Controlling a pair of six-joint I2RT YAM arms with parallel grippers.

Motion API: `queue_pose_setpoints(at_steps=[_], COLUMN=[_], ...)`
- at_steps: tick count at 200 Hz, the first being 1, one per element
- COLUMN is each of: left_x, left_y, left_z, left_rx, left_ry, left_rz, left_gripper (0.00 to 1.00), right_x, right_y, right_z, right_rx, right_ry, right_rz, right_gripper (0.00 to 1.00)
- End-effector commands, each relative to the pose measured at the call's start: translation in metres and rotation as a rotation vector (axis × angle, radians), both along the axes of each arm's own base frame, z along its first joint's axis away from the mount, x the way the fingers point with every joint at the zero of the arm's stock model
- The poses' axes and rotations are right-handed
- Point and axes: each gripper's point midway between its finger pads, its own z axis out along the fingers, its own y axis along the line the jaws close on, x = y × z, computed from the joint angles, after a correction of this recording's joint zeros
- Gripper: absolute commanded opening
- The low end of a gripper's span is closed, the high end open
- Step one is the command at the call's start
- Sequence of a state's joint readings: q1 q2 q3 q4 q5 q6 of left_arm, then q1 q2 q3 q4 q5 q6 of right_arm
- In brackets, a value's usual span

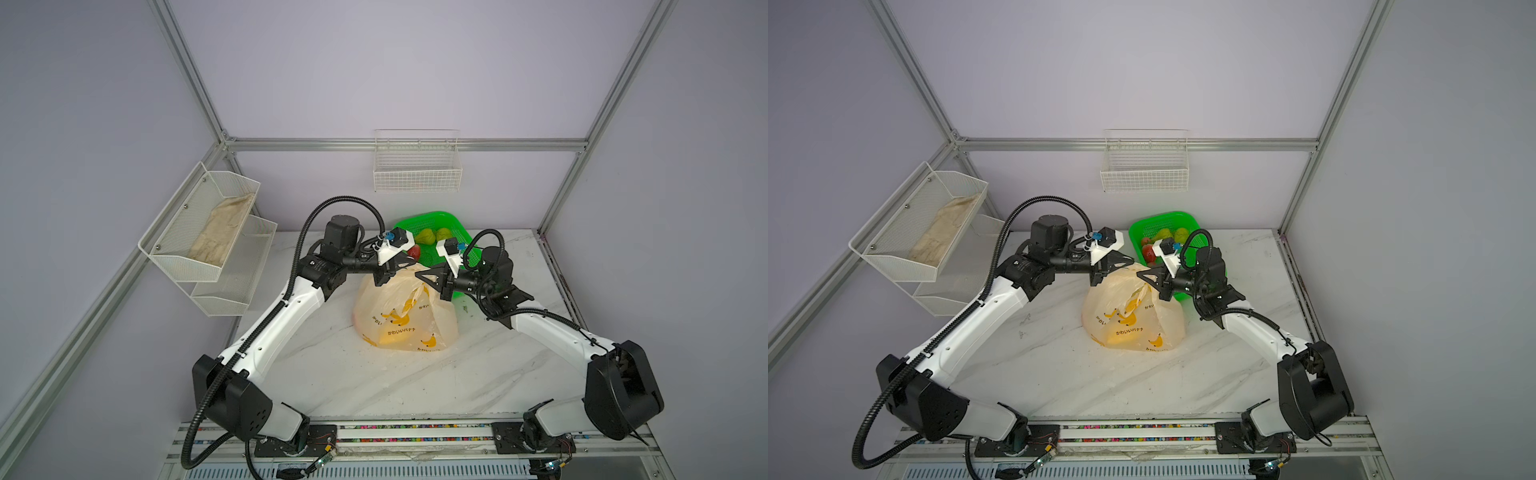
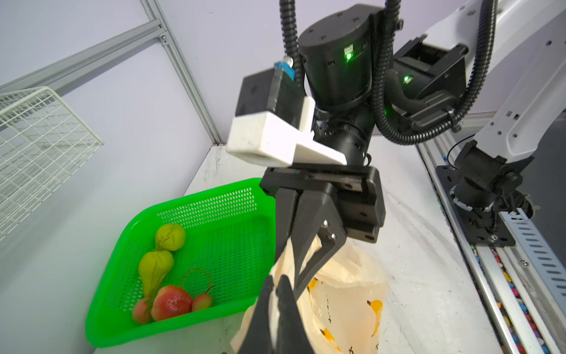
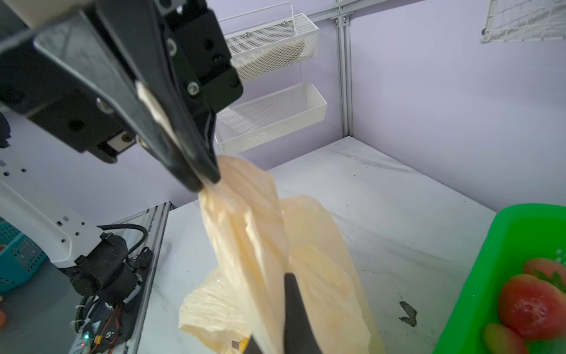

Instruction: Place the fake fruits into the plastic bag and tie a complex knot

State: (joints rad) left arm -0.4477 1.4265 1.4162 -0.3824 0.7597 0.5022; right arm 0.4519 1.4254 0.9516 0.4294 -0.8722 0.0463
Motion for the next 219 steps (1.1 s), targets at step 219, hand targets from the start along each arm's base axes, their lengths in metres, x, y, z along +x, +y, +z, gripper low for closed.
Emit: queue_pose_setpoints(at_steps=[219], left_x=[0.02], left_y=[0.014], left_z=[-0.043], left_rx=[-0.151], left_ry=[0.141], left_rz=[0.287], left_gripper=[0.0], right_x=[0.021], right_y=[0.002], right_z=[0.0], right_rx=[0.083], right_ry=[0.316], right_rz=[-0.049], right_gripper=[0.2])
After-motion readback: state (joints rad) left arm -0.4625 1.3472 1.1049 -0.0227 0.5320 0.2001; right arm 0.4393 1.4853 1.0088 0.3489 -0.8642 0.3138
